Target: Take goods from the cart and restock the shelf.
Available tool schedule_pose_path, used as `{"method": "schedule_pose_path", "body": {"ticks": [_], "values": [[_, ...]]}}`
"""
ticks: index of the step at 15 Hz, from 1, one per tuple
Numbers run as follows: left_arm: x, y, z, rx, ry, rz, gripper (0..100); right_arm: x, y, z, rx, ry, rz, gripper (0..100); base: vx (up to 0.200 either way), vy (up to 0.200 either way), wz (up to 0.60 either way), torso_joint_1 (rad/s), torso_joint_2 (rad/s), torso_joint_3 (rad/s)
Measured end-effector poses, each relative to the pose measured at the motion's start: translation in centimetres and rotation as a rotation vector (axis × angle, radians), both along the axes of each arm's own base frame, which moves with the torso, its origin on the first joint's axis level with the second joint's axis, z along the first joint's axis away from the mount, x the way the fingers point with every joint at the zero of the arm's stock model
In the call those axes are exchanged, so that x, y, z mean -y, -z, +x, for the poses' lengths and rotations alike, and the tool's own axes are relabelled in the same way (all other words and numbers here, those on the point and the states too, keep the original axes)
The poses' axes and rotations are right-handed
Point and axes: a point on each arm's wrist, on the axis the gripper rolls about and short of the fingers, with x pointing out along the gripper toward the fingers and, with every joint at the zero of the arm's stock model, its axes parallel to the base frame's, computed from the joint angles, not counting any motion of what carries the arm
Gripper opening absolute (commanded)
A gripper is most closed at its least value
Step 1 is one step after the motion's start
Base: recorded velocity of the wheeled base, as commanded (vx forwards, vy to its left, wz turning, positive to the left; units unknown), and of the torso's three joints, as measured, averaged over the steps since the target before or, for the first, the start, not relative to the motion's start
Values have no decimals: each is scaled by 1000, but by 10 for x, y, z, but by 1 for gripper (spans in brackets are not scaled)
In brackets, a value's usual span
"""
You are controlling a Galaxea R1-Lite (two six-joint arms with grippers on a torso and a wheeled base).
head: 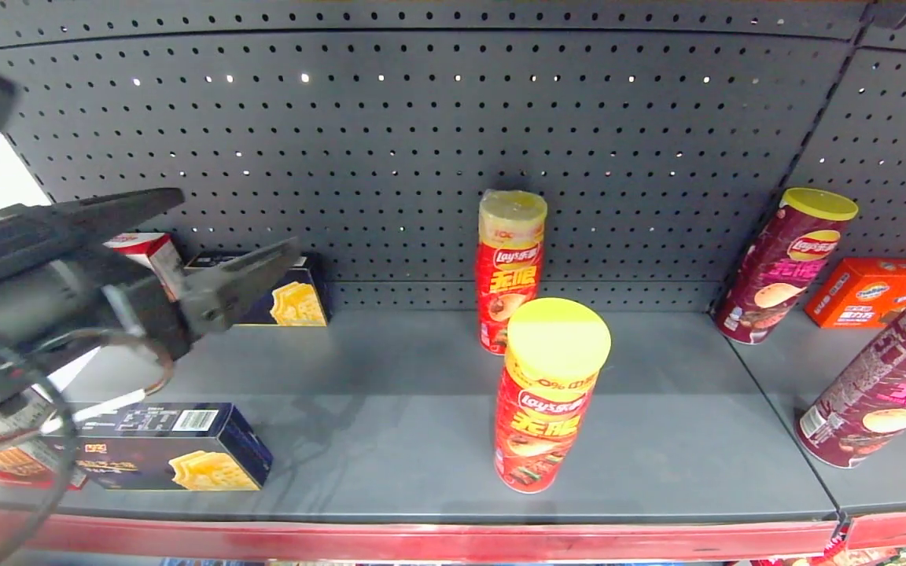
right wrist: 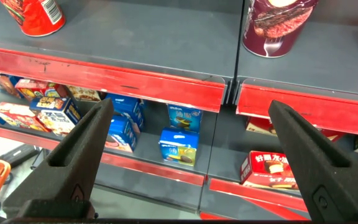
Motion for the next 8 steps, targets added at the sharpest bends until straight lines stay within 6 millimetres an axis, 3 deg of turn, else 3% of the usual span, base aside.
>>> {"method": "schedule_pose_path", "body": {"ticks": [4, 6, 8], "values": [[-54, 22, -89, 9, -36, -54, 100, 0, 0, 0, 0, 0, 0, 100, 0, 0, 0, 0, 0, 0], [-72, 54, -117, -32, -130, -88, 100, 0, 0, 0, 0, 0, 0, 100, 0, 0, 0, 0, 0, 0], [-78, 93, -132, -55, -194, -98, 100, 0, 0, 0, 0, 0, 0, 100, 0, 0, 0, 0, 0, 0]]}}
